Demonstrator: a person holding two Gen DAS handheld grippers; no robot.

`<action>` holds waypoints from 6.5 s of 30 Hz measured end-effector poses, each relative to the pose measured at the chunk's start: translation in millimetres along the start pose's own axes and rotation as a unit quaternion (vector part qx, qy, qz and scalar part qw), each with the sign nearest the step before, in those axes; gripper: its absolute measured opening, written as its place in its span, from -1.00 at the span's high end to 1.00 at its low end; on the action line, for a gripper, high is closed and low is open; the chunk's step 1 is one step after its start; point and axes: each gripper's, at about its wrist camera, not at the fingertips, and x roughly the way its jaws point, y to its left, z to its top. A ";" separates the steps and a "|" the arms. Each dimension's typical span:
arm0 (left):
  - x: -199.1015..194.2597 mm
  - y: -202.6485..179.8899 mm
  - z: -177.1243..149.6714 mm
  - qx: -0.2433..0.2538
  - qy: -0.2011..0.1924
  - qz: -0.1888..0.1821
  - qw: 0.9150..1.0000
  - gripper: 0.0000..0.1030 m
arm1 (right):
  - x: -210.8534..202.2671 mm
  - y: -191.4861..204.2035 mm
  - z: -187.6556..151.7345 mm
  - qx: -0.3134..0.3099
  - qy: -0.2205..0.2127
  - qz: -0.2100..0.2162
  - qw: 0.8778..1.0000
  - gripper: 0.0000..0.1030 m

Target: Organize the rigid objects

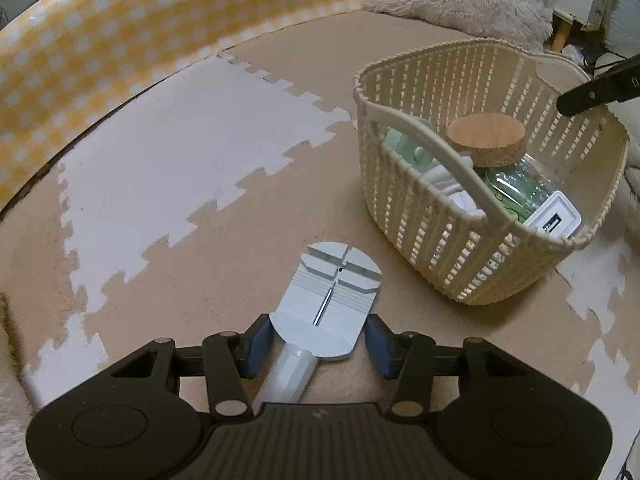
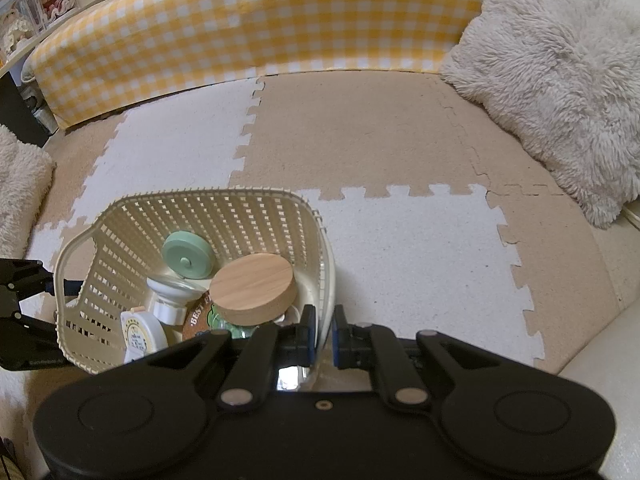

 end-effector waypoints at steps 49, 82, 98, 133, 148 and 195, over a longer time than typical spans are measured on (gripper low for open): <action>-14.7 -42.4 3.0 0.212 -0.074 0.078 0.971 0.45 | -0.1 0.5 0.8 -0.004 0.003 -0.001 1.000 0.85; -127.9 -3.8 45.8 -0.044 -0.180 0.019 0.982 0.72 | 0.2 0.9 1.3 -0.002 0.004 -0.001 1.000 0.85; -121.5 -15.8 69.7 -0.210 -0.268 -0.156 0.927 0.72 | 0.0 -2.0 0.6 -0.001 0.004 0.000 1.000 0.85; -66.5 -61.7 57.5 -0.194 -0.103 -0.087 0.972 -0.71 | 0.6 -0.6 -0.4 0.001 0.005 -0.001 1.000 0.85; -92.5 -70.6 49.0 -0.182 -0.107 -0.058 0.976 -1.00 | -6.0 -0.2 -1.2 0.003 -0.002 -0.003 1.000 0.85; -250.2 -123.3 -73.3 -0.192 -0.259 0.156 0.934 -1.00 | -209.1 56.8 -129.3 -0.009 -0.245 -0.020 0.969 -1.00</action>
